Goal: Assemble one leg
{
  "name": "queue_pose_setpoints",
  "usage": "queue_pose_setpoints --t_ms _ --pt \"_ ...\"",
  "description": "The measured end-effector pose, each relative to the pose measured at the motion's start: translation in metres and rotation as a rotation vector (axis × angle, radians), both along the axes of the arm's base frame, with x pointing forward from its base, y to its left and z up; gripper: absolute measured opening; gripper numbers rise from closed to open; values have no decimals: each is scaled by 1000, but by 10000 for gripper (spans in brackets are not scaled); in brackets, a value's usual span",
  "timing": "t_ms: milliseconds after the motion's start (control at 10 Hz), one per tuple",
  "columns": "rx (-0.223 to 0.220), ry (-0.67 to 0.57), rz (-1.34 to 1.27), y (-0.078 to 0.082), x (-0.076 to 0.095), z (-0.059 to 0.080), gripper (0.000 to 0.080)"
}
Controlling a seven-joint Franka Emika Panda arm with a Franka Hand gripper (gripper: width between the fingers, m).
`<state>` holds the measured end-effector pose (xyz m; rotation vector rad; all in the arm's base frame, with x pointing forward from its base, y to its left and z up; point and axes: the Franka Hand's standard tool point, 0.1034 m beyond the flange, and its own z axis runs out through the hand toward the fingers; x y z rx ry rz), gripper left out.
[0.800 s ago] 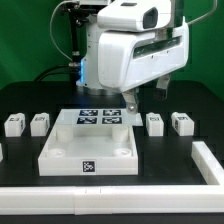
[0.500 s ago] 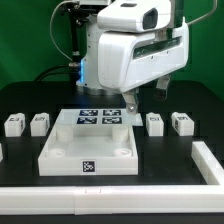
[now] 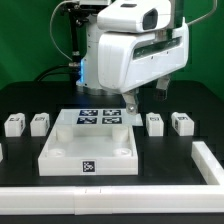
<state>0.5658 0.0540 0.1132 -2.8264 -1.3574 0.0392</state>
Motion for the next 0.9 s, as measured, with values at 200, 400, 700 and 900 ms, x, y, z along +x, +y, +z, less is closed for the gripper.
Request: queue_pose_setpoints --t_ms 200,400,700,900 --pt "0 0 0 0 0 0 650" --pt "0 1 0 0 0 0 650" --pt "0 1 0 0 0 -1 650" --pt "-1 7 2 0 0 1 650"
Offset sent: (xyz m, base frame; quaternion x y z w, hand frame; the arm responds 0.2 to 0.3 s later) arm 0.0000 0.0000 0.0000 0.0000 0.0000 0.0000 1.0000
